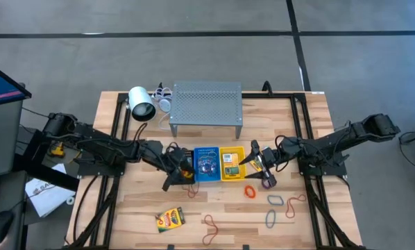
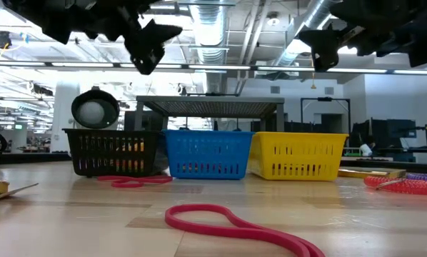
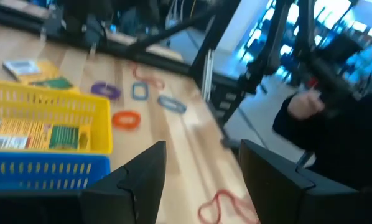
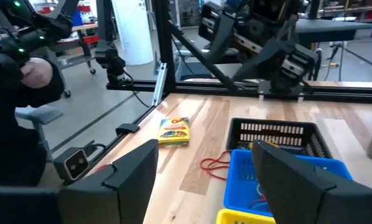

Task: Pick & Place Office Desk Supplies
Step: Put the red rubber band into the blue basket

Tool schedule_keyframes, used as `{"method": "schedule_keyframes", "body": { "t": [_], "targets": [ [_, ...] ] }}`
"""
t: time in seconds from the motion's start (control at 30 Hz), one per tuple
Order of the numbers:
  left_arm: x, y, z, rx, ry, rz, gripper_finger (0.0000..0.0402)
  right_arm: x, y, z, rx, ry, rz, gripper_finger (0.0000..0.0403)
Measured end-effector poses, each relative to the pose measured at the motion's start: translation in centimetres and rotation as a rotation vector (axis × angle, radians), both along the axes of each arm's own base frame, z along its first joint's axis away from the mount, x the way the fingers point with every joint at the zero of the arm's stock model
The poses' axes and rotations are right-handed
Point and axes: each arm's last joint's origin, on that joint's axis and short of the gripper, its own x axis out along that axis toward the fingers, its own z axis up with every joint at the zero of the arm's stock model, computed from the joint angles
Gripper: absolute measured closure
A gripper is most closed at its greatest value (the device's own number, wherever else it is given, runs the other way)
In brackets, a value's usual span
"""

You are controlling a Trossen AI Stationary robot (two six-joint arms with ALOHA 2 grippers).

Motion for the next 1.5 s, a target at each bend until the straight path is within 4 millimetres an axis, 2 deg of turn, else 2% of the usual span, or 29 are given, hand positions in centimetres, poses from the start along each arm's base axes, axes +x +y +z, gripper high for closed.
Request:
{"method": "schedule_keyframes", "body": {
  "t": [0.23, 0.5, 0.93, 1.3, 1.5],
  "targets": [
    [0.1, 0.0, 0.6, -0.099, -0.03, 0.015, 0.0201, 0.2, -0.9, 0.1, -0.032, -0.018, -0.039, 0.0148],
    [0.0, 0.0, 1.4, -0.121, -0.081, 0.015, 0.0206, 0.2, -1.3, 0.1, -0.041, -0.019, -0.056, 0.0148],
    [0.0, 0.4, 1.4, -0.133, -0.073, 0.031, 0.0203, 0.2, -1.3, 0.0, -0.045, -0.019, -0.055, 0.0148],
    [-0.1, 0.5, 0.2, 0.017, -0.001, 0.039, 0.0206, 0.2, -1.2, 0.0, 0.017, 0.001, -0.056, 0.0148],
    [-0.1, 0.2, 0.6, 0.157, -0.094, 0.014, 0.0206, 0.1, 0.2, 0.3, 0.045, 0.009, -0.056, 0.0148]
  ]
}}
